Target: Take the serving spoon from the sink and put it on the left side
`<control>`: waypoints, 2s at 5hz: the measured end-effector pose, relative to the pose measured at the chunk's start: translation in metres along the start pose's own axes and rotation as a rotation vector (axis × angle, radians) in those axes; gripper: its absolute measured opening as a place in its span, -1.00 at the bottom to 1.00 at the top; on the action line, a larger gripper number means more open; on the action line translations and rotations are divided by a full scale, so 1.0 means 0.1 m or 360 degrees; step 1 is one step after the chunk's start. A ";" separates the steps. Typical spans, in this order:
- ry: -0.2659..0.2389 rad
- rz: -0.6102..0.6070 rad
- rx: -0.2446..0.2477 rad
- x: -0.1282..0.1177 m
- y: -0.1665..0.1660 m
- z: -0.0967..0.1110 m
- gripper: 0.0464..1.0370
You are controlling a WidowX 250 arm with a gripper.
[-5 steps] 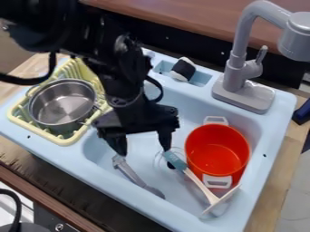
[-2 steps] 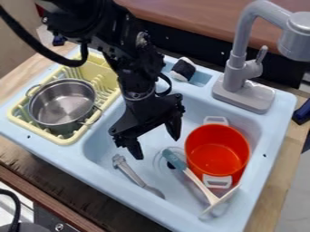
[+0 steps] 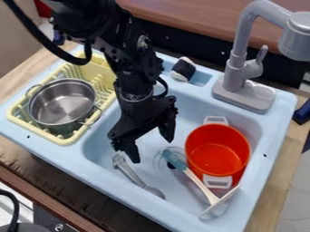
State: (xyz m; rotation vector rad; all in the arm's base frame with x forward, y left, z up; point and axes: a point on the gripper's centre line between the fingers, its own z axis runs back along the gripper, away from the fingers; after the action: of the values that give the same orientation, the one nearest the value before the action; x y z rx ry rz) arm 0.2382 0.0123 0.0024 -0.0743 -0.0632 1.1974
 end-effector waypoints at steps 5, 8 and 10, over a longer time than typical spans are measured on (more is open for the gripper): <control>0.0089 0.0058 0.0141 -0.20 -0.07 -0.17 0.90; 0.0142 0.0062 0.0132 -0.19 -0.05 -0.21 -0.45; 0.0203 0.0007 0.0149 -0.18 0.02 -0.14 -0.69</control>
State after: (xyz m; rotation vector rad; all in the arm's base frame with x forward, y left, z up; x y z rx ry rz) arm 0.2311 -0.0044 -0.0118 -0.0685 0.1050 1.1956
